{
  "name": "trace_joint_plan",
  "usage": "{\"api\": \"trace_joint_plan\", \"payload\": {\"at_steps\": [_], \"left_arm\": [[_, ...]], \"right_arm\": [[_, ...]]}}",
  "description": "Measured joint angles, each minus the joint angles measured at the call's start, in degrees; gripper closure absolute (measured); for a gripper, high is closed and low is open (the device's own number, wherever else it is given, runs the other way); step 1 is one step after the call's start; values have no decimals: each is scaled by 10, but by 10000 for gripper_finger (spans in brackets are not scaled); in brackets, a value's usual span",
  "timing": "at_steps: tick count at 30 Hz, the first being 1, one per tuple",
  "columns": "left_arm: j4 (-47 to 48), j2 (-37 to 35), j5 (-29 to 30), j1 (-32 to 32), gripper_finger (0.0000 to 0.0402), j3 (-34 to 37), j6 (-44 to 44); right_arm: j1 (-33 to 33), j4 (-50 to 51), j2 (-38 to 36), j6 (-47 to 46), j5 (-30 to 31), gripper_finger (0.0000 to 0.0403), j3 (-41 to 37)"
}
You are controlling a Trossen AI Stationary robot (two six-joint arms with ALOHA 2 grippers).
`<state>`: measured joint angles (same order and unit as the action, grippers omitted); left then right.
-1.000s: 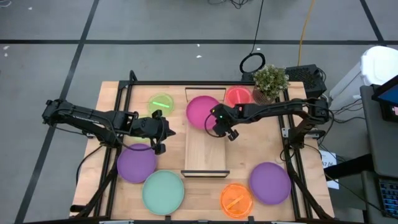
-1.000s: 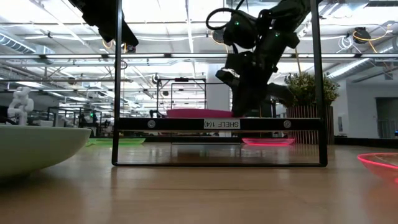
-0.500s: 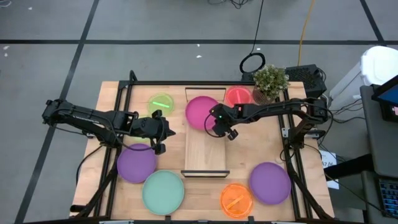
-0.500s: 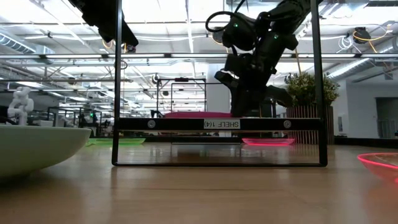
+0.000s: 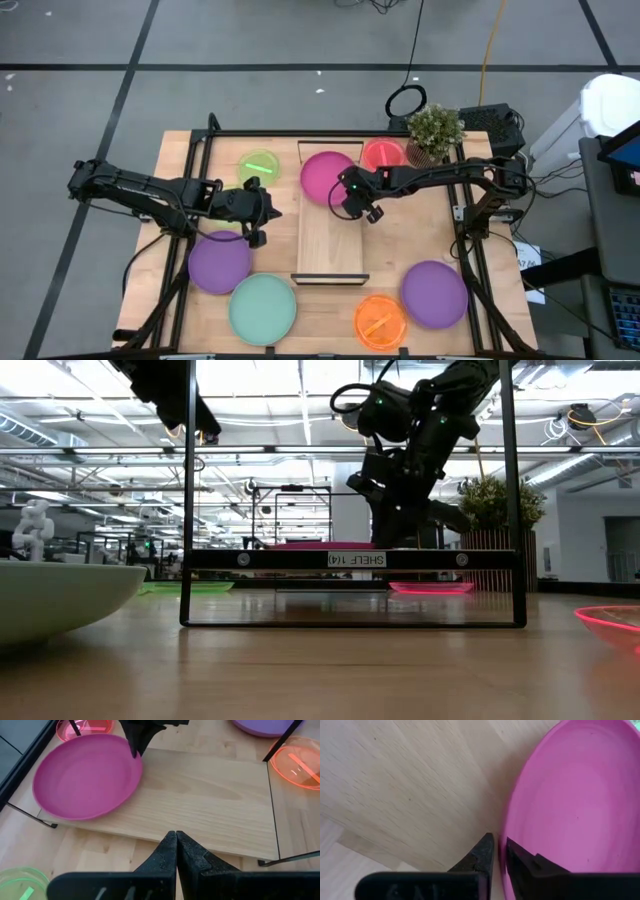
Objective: Place and stack plates onto a shelf
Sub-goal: Put the pink plate on the shelf
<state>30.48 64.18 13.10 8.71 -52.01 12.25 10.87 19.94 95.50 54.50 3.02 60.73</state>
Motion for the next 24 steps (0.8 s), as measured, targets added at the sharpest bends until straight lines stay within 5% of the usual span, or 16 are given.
{"api": "trace_joint_plan", "payload": {"at_steps": [13,24], "left_arm": [[13,0,0,0,398,0,6],[13,0,0,0,398,0,10]], "right_arm": [[-8,-7,0,1,-1,327,0],[-23,-19,0,2,0,329,0]]}}
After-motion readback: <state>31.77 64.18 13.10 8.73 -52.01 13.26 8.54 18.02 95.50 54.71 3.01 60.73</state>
